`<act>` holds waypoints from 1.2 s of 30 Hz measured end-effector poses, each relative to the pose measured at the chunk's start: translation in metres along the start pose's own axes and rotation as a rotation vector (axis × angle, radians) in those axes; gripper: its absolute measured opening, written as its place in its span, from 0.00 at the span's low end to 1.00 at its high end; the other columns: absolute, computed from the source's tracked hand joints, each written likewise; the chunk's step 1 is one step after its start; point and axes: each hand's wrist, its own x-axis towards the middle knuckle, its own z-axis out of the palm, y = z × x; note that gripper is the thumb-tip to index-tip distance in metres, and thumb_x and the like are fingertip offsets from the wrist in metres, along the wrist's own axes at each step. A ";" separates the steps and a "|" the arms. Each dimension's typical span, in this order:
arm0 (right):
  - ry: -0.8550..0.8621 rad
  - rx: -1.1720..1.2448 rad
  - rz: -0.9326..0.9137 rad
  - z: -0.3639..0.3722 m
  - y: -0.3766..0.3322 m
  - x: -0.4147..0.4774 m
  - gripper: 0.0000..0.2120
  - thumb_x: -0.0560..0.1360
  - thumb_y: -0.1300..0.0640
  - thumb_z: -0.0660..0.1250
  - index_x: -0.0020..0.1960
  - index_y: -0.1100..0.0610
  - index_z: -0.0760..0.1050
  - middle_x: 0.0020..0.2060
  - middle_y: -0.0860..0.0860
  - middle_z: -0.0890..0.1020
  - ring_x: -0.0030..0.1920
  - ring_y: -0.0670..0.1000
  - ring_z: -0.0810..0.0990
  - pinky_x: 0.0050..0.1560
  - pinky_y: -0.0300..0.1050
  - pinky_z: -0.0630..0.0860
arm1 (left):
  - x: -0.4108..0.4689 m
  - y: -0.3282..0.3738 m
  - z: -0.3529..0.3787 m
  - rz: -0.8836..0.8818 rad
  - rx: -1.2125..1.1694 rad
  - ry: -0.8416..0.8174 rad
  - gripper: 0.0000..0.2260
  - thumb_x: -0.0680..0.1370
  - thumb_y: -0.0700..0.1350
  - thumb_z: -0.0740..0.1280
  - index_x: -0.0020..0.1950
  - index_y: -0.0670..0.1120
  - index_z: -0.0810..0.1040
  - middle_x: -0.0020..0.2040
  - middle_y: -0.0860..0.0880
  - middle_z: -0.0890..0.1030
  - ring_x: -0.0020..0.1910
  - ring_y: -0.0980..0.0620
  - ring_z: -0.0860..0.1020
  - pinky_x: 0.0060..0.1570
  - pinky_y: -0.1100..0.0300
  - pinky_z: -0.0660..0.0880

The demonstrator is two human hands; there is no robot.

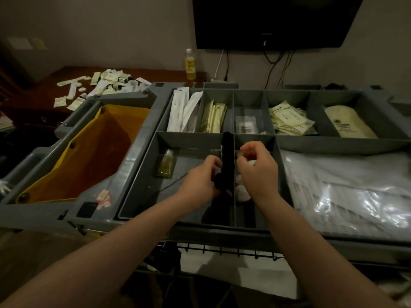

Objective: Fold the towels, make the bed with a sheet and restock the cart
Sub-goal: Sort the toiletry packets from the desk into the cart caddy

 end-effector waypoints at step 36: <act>-0.868 0.084 -0.481 0.023 -0.046 -0.091 0.09 0.76 0.61 0.64 0.45 0.47 0.73 0.34 0.39 0.74 0.37 0.40 0.74 0.37 0.30 0.69 | -0.168 -0.051 0.023 -0.482 -0.221 0.843 0.05 0.78 0.43 0.65 0.43 0.50 0.77 0.37 0.54 0.78 0.35 0.62 0.75 0.36 0.71 0.70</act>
